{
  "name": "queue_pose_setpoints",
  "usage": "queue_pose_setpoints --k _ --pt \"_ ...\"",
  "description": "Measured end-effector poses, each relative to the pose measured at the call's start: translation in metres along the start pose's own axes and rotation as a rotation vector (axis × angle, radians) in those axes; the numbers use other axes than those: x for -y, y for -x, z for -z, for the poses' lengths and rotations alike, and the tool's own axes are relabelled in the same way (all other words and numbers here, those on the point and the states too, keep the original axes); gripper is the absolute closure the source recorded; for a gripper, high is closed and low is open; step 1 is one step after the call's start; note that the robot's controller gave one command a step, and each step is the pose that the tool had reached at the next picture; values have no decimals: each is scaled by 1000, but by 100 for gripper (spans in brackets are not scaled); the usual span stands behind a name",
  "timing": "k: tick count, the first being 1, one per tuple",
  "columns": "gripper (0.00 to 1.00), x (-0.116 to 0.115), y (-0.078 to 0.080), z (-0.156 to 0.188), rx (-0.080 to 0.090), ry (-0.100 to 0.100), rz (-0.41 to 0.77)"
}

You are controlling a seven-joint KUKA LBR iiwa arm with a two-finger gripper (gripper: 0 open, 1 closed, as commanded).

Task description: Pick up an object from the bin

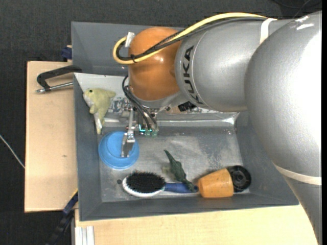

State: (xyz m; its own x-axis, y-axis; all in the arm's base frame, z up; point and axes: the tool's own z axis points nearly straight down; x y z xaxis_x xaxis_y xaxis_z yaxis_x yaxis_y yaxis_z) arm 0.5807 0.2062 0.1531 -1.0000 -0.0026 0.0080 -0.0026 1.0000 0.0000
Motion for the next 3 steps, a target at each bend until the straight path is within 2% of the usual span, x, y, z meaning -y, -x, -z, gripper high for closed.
queue_pose_setpoints --k 1,2,3 --pt "0 -12 19 -55 30 8 35" --pt "0 58 -81 -27 42 4 298" --pt "0 121 -87 -48 17 -5 729"
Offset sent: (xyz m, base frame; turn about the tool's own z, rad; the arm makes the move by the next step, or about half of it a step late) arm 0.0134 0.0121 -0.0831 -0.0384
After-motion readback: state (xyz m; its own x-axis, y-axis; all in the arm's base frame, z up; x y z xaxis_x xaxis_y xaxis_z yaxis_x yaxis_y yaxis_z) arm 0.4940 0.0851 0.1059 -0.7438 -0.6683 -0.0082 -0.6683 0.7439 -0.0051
